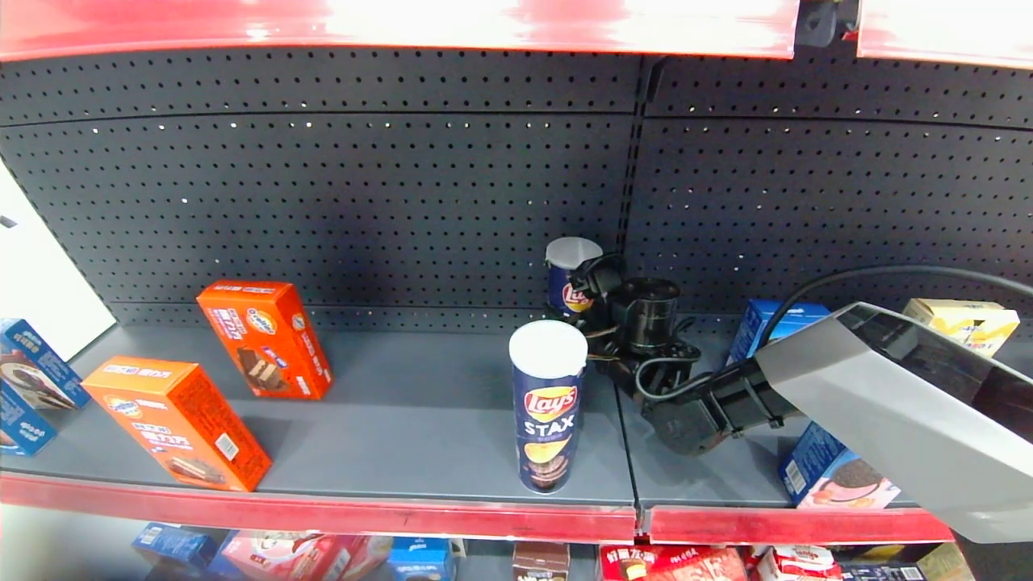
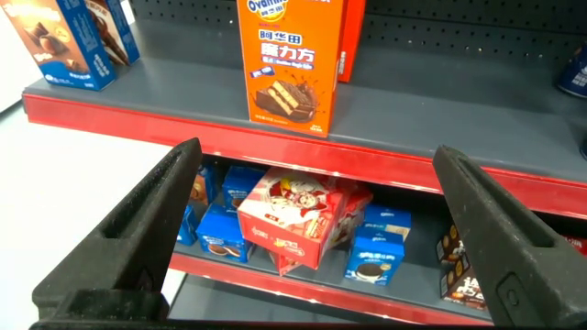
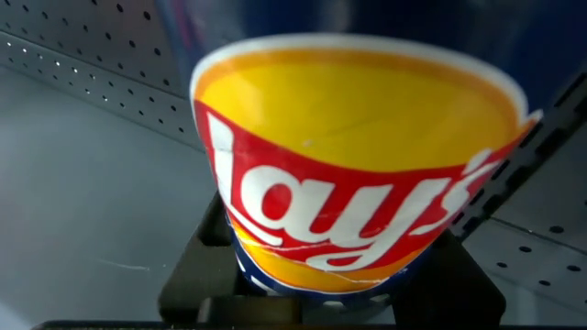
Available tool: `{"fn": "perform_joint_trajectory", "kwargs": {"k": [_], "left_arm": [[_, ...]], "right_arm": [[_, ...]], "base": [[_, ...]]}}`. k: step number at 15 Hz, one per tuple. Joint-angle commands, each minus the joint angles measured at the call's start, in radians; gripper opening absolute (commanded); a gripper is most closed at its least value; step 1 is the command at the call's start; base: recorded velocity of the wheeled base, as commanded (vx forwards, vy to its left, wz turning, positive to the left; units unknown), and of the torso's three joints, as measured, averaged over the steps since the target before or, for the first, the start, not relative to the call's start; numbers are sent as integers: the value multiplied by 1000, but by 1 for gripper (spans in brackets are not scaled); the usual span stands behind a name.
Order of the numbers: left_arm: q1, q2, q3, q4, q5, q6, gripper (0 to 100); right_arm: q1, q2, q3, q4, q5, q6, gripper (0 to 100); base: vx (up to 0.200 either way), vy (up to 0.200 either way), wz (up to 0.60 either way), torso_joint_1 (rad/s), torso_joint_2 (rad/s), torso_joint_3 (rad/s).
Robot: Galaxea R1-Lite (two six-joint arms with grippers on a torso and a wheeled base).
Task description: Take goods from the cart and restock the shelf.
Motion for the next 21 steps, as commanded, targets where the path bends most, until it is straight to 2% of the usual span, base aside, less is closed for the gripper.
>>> {"fn": "perform_joint_trajectory", "kwargs": {"k": [1, 5, 6, 11, 15, 17, 18, 19, 21], "left_arm": [[0, 2, 0, 0, 1, -1, 100], [0, 2, 0, -1, 1, -2, 100], [0, 2, 0, -1, 1, -1, 100], [0, 2, 0, -1, 1, -2, 100], [0, 2, -2, 0, 1, -2, 100], [0, 2, -2, 0, 1, -1, 100], [0, 2, -2, 0, 1, -1, 100], [0, 2, -2, 0, 1, -1, 100], [0, 2, -2, 0, 1, -1, 100]], "right_arm": [[2, 2, 1, -5, 0, -2, 0], [0, -1, 4, 0, -1, 0, 0], [-3, -1, 7, 0, -1, 0, 100], [0, -6, 25, -17, -1, 0, 100], [8, -79, 191, -66, -9, -2, 100], [5, -144, 341, -132, -14, -2, 100], [5, -144, 341, -132, -14, -2, 100], [0, -199, 419, -149, -32, -2, 100], [-9, -263, 448, -133, -50, -2, 100]], "base": [[0, 0, 0, 0, 0, 0], [0, 0, 0, 0, 0, 0], [0, 0, 0, 0, 0, 0], [0, 0, 0, 0, 0, 0], [0, 0, 0, 0, 0, 0], [0, 0, 0, 0, 0, 0], [0, 0, 0, 0, 0, 0], [0, 0, 0, 0, 0, 0], [0, 0, 0, 0, 0, 0]]}}
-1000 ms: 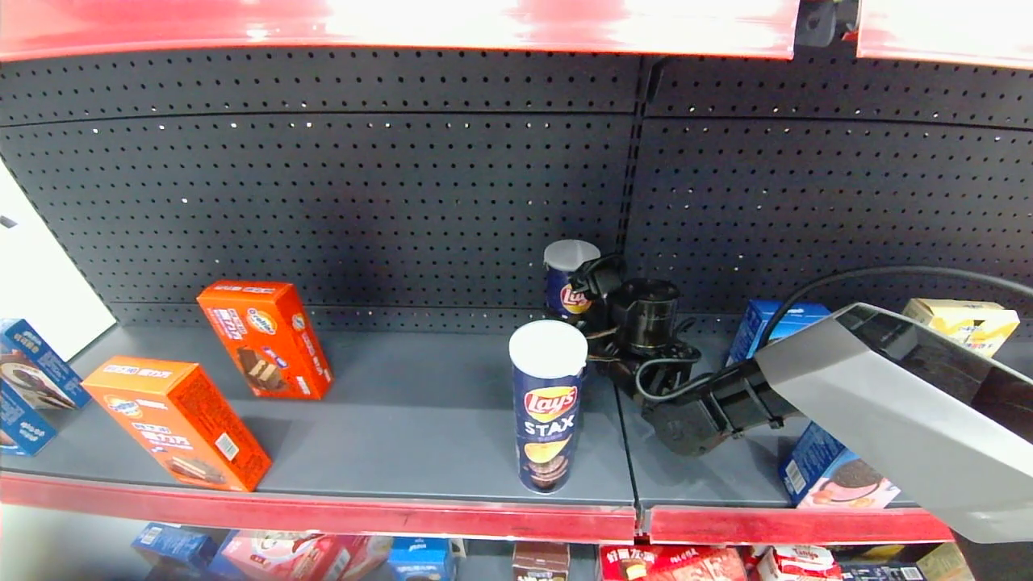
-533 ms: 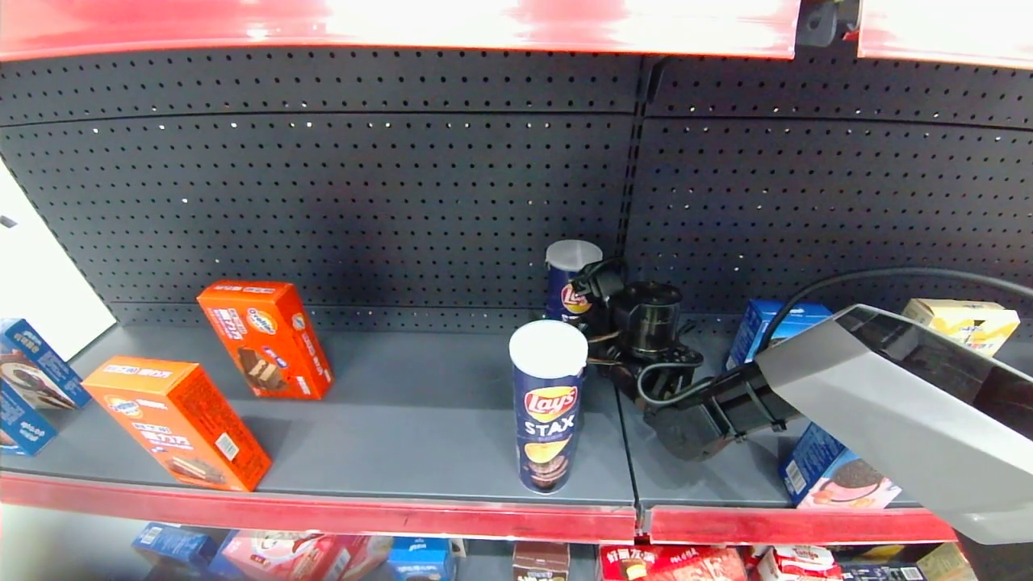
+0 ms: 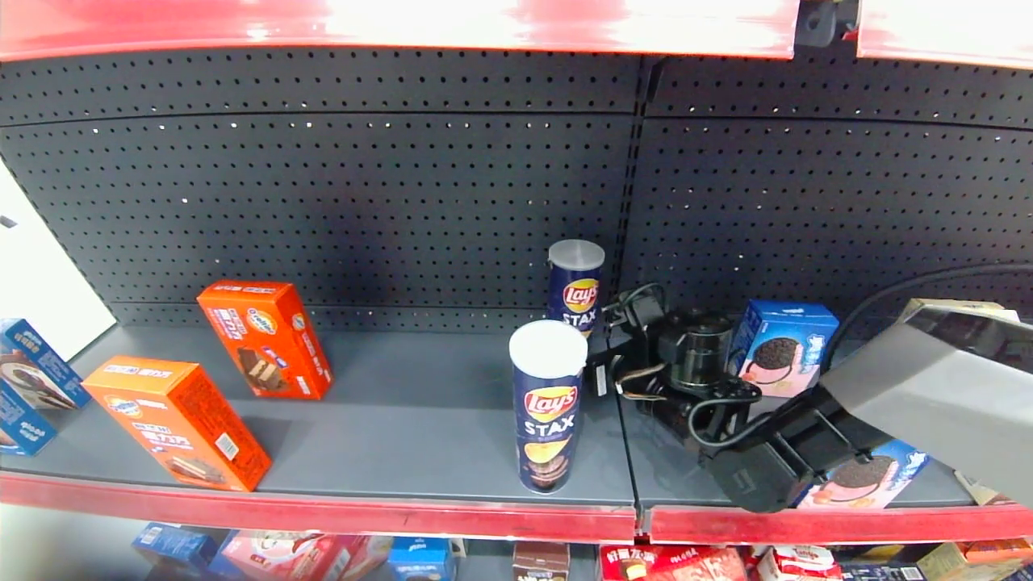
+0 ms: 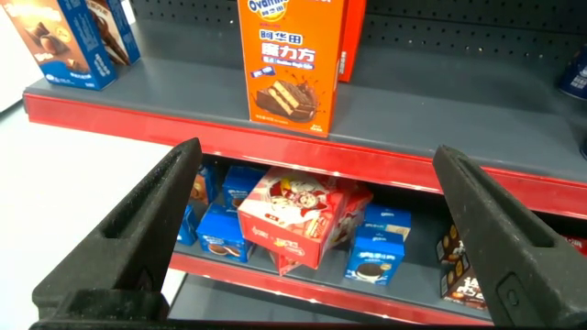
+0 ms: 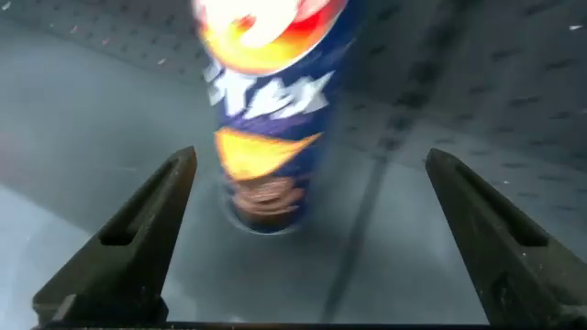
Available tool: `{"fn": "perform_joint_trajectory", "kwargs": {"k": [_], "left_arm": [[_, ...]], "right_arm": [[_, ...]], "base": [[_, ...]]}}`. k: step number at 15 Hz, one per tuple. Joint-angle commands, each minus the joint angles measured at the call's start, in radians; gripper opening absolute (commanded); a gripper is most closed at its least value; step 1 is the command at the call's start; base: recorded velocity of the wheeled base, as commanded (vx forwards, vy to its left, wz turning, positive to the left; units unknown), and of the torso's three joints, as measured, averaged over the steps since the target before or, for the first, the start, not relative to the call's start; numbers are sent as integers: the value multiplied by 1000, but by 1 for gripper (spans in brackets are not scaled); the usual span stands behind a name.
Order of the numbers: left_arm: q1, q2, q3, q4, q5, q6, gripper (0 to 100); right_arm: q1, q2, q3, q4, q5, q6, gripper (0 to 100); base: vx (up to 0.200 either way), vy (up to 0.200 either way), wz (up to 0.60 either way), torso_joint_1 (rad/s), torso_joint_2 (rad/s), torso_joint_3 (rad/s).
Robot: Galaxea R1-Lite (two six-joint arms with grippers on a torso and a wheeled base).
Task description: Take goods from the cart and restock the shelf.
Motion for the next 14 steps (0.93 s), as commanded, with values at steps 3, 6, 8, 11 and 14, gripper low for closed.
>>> {"fn": "perform_joint_trajectory", "kwargs": {"k": [3, 6, 8, 11, 14], "left_arm": [[0, 1, 0, 1, -1, 0, 100], [0, 1, 0, 0, -1, 4, 100], [0, 1, 0, 1, -9, 6, 100], [0, 1, 0, 1, -10, 4, 100], [0, 1, 0, 4, -10, 0, 100]], "right_arm": [[-20, -193, 91, 58, -61, -31, 100], [-37, -321, 173, 118, -150, -32, 100], [-63, -410, 226, 140, -173, -37, 100], [-83, -515, 262, 167, -225, -40, 100], [-137, -618, 332, 163, -256, -42, 100]], "base": [[0, 0, 0, 0, 0, 0], [0, 0, 0, 0, 0, 0], [0, 0, 0, 0, 0, 0], [0, 0, 0, 0, 0, 0], [0, 0, 0, 0, 0, 0]]}}
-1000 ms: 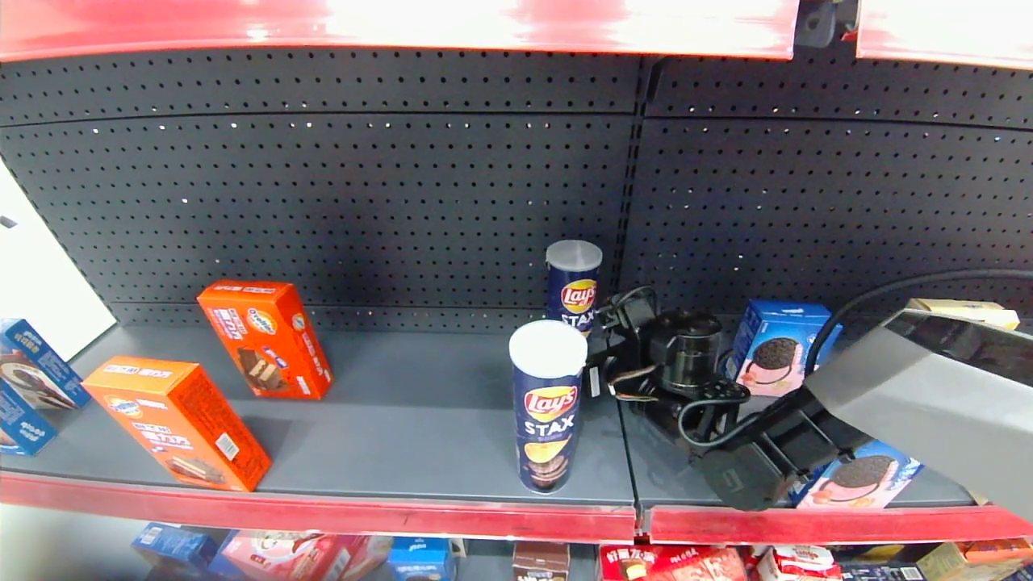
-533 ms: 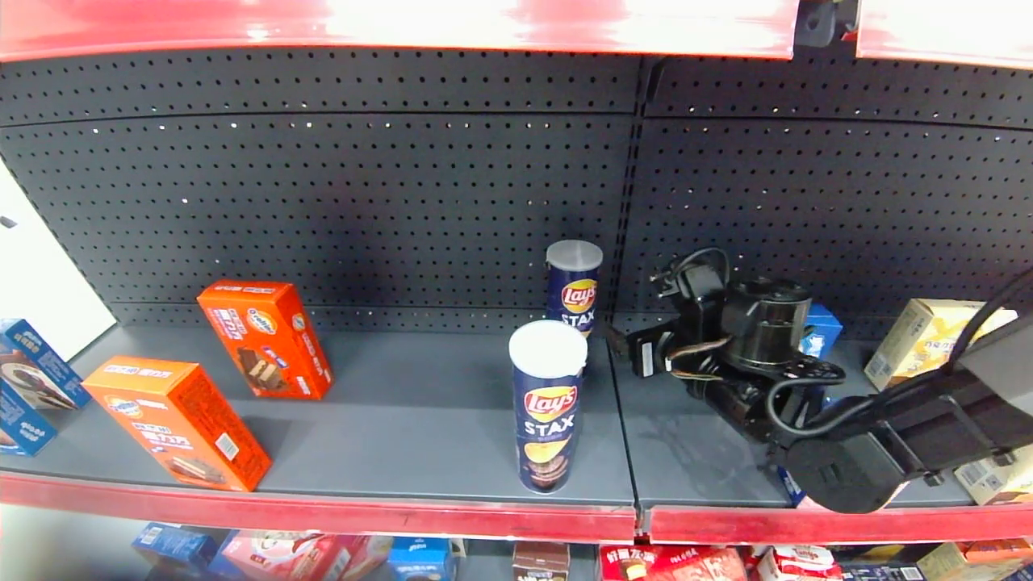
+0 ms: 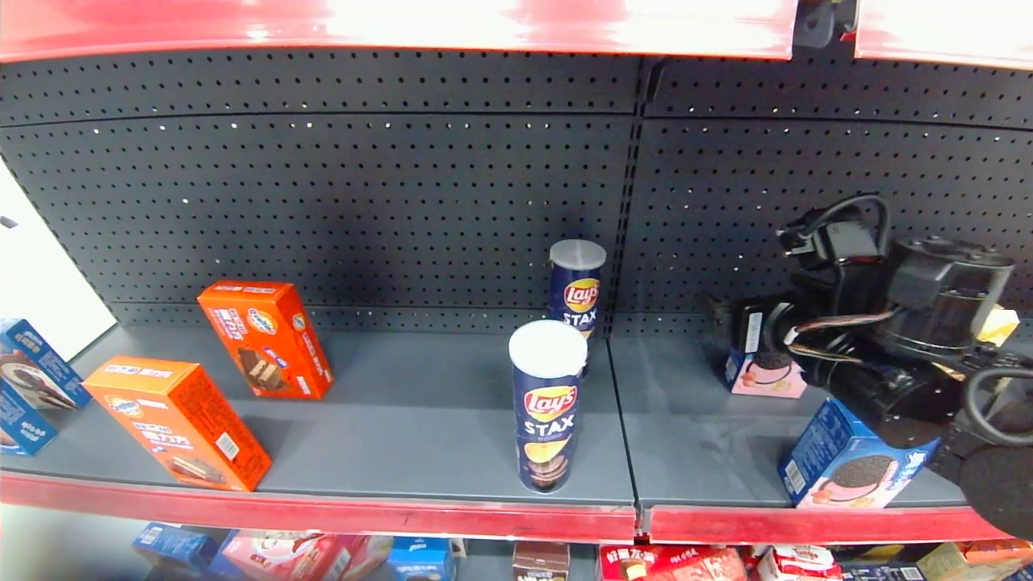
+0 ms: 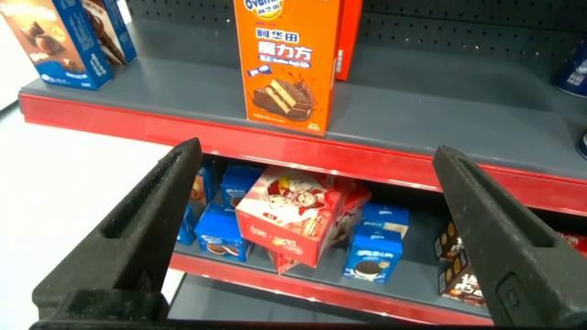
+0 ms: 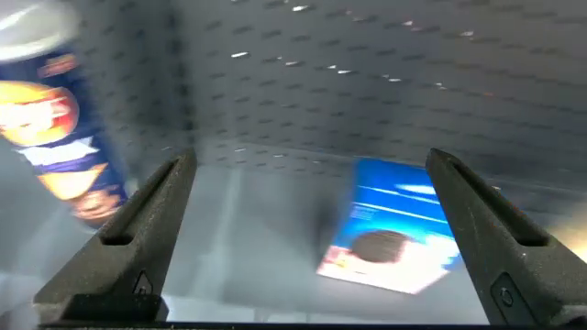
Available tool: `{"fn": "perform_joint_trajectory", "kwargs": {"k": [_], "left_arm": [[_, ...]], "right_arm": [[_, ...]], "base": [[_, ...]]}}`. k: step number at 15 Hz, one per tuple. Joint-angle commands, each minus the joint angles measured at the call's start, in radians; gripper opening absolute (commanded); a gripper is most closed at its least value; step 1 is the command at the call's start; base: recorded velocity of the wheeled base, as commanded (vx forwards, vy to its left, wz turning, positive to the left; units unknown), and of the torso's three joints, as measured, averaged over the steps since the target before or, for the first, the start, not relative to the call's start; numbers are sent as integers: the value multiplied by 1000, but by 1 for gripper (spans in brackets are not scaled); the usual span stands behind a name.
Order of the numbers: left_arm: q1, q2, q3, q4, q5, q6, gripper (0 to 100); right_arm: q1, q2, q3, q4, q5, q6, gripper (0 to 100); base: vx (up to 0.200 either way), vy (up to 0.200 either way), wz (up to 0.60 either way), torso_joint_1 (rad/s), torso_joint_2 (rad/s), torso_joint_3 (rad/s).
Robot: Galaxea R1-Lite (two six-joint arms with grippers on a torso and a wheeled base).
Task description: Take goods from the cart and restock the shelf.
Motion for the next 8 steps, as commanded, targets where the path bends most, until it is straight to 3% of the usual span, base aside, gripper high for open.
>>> {"fn": "perform_joint_trajectory", "kwargs": {"k": [1, 8], "left_arm": [[-1, 1, 0, -1, 0, -1, 100], [-4, 1, 0, -1, -1, 1, 100]], "right_arm": [[-50, -128, 73, -4, -3, 0, 100], [-252, -480, 350, -4, 11, -40, 100]], "base": [[0, 0, 0, 0, 0, 0], [0, 0, 0, 0, 0, 0]]}}
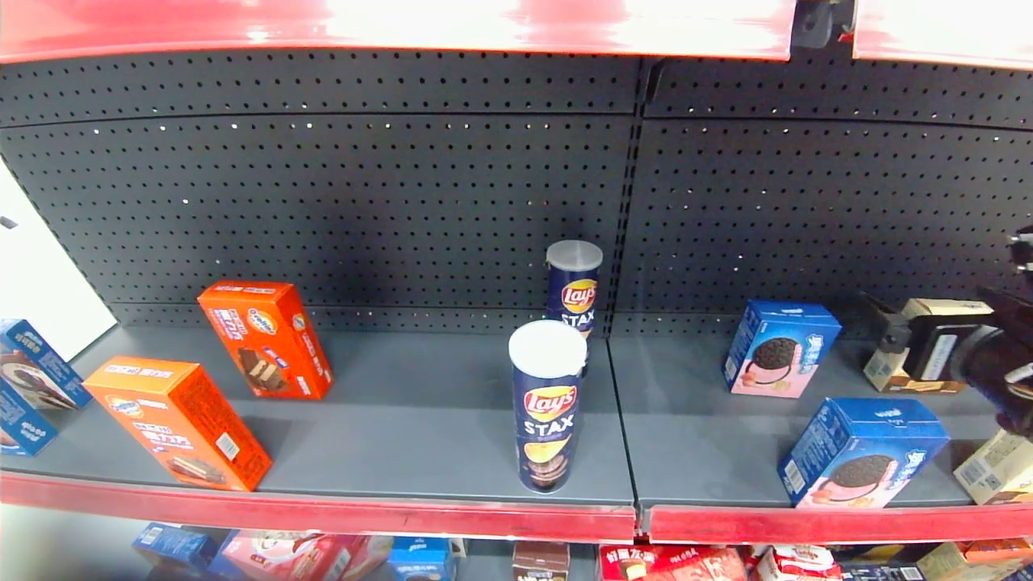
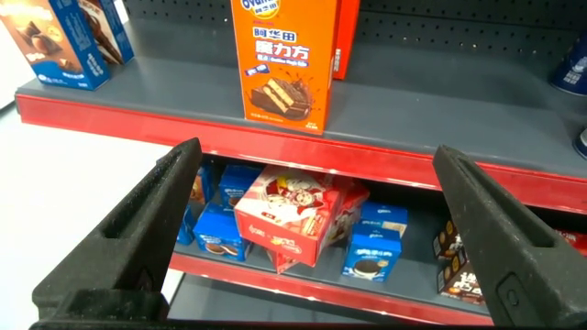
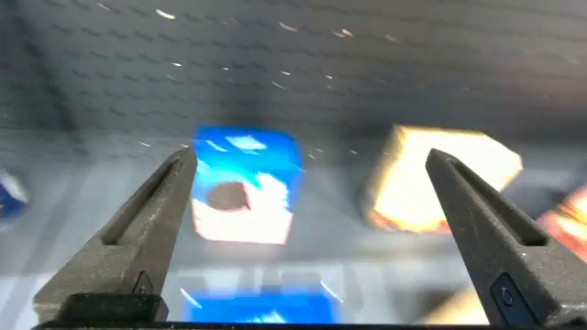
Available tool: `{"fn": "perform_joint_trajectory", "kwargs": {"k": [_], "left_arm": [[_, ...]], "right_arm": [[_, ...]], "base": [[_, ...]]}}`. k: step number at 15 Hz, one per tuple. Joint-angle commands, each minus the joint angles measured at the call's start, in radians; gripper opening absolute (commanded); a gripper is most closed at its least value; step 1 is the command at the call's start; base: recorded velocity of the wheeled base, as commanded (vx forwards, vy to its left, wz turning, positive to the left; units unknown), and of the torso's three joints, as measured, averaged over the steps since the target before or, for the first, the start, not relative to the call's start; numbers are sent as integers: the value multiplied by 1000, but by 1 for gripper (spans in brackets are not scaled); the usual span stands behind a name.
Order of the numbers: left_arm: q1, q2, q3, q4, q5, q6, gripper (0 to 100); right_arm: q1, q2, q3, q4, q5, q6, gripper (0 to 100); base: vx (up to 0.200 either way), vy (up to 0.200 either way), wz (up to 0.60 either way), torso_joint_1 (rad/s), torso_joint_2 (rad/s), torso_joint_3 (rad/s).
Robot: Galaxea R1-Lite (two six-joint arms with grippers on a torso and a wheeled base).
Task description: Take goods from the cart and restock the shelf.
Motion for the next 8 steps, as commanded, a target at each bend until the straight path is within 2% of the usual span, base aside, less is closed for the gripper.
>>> {"fn": "perform_joint_trajectory", "kwargs": {"k": [1, 2, 5, 8], "left_arm": [[0, 1, 0, -1, 0, 1, 100], [2, 1, 0, 0, 0, -1, 100], [0, 1, 0, 0, -12, 2, 100], [0, 1, 0, 0, -14, 4, 100]], "right_arm": [[-91, -173, 132, 0, 7, -5, 100], [-125, -259, 221, -1, 18, -5, 100], [-111, -523, 362, 71, 15, -12, 100], [-125, -725, 373, 273, 18, -8, 100]], "base": [[0, 0, 0, 0, 0, 0], [0, 0, 0, 0, 0, 0], [0, 0, 0, 0, 0, 0], [0, 0, 0, 0, 0, 0]]}}
